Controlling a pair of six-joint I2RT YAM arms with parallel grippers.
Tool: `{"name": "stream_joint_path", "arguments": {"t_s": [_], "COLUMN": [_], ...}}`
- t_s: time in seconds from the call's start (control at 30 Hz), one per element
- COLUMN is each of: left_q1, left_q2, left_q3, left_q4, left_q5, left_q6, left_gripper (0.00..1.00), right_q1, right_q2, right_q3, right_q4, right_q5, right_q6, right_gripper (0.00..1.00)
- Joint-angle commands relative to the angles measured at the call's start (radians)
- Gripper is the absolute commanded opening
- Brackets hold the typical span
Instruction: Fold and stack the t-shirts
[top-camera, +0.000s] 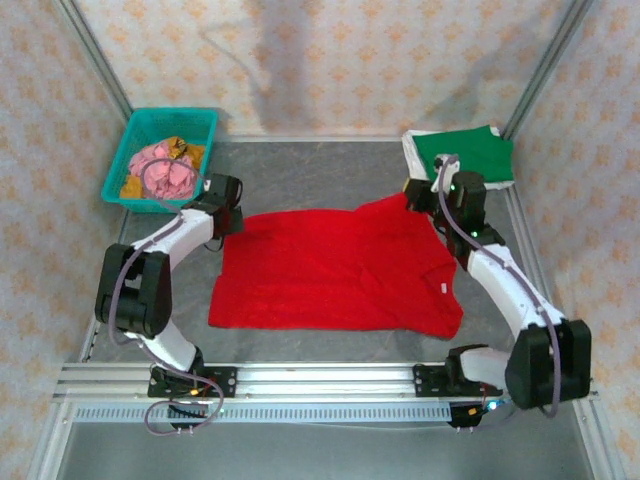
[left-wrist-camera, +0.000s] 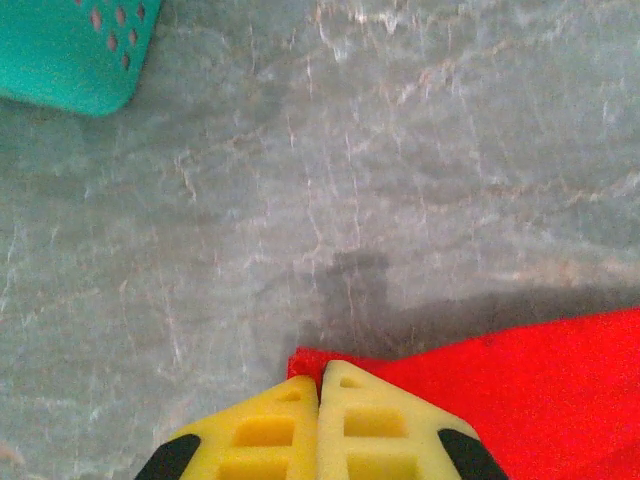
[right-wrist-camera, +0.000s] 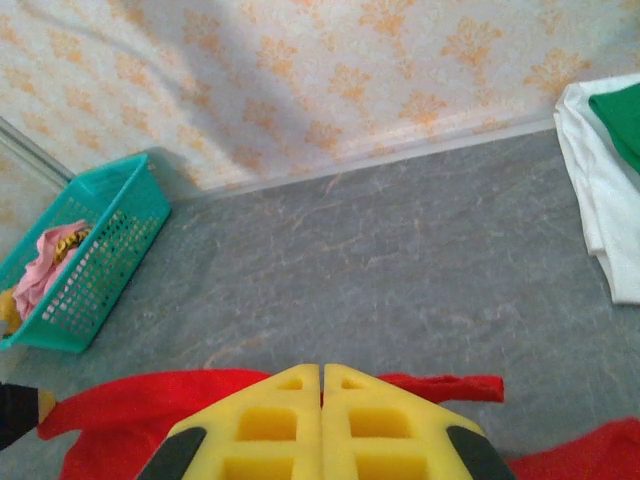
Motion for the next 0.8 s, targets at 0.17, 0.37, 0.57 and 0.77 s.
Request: {"name": "stream_joint_path", "arguments": {"t_s": [0.17, 0.37, 0.57, 0.77], "left_q1": [-0.02, -0.021, -0.027, -0.029], "left_q2": [-0.143, -0.177, -0.257, -0.403], "left_q3": [-0.039, -0.096, -0.188, -0.273], "left_q4": [-0.071, -0.145, -0.207, -0.203], "left_q5": [-0.075, -0.074, -0.083, -0.099], "left_q6": [-0.083, -0.121, -0.17, -0.206], "left_gripper": [0.0, 0.01, 0.22, 0.46], "right_q1": [-0.005, -0.004, -0.004, -0.003], "right_q2": [-0.292, -0.476, -0.682, -0.886], "right_q3": [-0.114, -0.193, -0.264, -0.3], "right_q4": [-0.091, -0.255, -0.477, -0.63], "right_q5": [-0.034, -0.042, -0.067, -0.05], "right_q6": [-0.002, 0.034, 0.155, 0.236], "right_gripper": [0.0, 0.0, 0.0, 0.4]}}
